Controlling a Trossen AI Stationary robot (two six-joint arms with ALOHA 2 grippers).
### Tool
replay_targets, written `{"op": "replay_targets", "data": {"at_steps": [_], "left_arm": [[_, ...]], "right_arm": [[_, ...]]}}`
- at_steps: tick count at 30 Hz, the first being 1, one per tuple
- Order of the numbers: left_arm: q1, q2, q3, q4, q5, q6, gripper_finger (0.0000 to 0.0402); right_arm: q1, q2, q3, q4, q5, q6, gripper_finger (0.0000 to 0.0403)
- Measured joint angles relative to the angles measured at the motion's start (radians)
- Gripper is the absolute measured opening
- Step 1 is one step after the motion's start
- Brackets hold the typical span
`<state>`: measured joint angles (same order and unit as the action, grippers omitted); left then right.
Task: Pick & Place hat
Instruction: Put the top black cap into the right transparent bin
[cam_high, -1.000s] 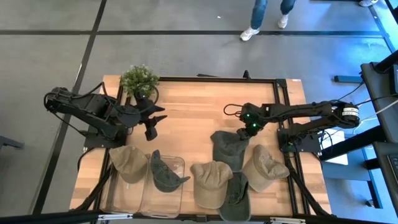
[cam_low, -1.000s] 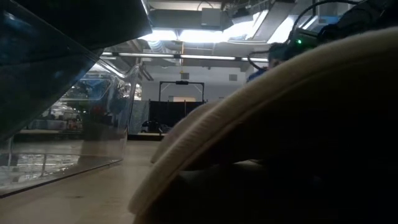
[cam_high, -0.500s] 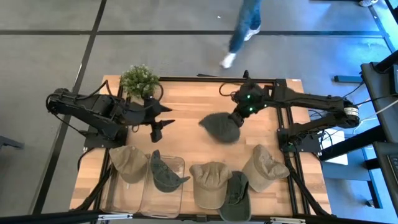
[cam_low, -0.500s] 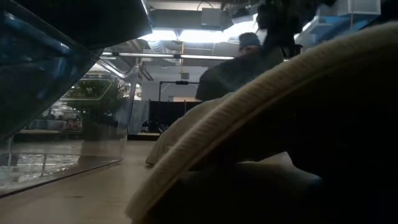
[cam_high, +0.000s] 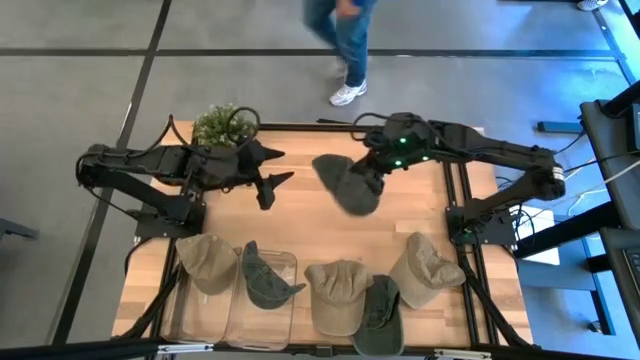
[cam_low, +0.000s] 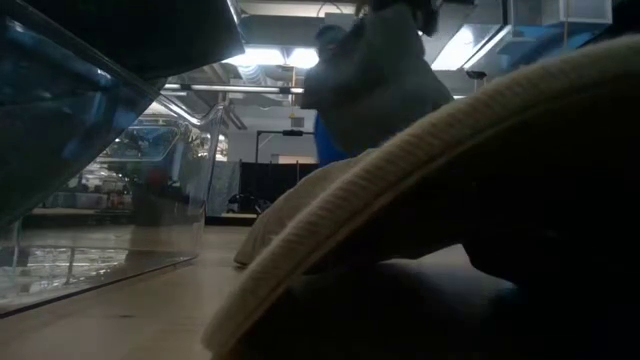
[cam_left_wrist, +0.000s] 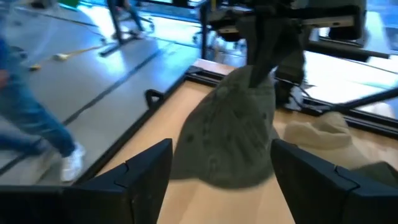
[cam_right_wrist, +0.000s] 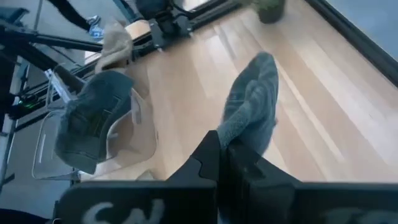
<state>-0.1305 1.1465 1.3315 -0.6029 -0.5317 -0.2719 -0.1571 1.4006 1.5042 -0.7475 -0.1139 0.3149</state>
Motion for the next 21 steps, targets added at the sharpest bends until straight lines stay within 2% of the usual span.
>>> {"op": "replay_targets", "data": {"at_steps": [5, 12, 17, 21], "left_arm": [[0.025, 0.000, 0.000, 0.003, 0.109, 0.025, 0.0267], [0.029, 0.014, 0.000, 0.003, 0.180, 0.170, 0.0267], [0.028, 0.032, -0.001, -0.002, 0.277, 0.192, 0.0267], [0.029, 0.048, -0.001, 0.001, 0.309, 0.189, 0.0267]], "right_arm": [[0.036, 0.132, 0.117, 0.000, -0.015, -0.058, 0.0006], [0.081, 0.296, 0.279, 0.000, -0.102, -0.141, 0.0006], [0.106, 0.366, 0.405, -0.052, -0.123, -0.192, 0.0006], [0.123, 0.393, 0.493, -0.089, -0.123, -0.220, 0.0006]]}}
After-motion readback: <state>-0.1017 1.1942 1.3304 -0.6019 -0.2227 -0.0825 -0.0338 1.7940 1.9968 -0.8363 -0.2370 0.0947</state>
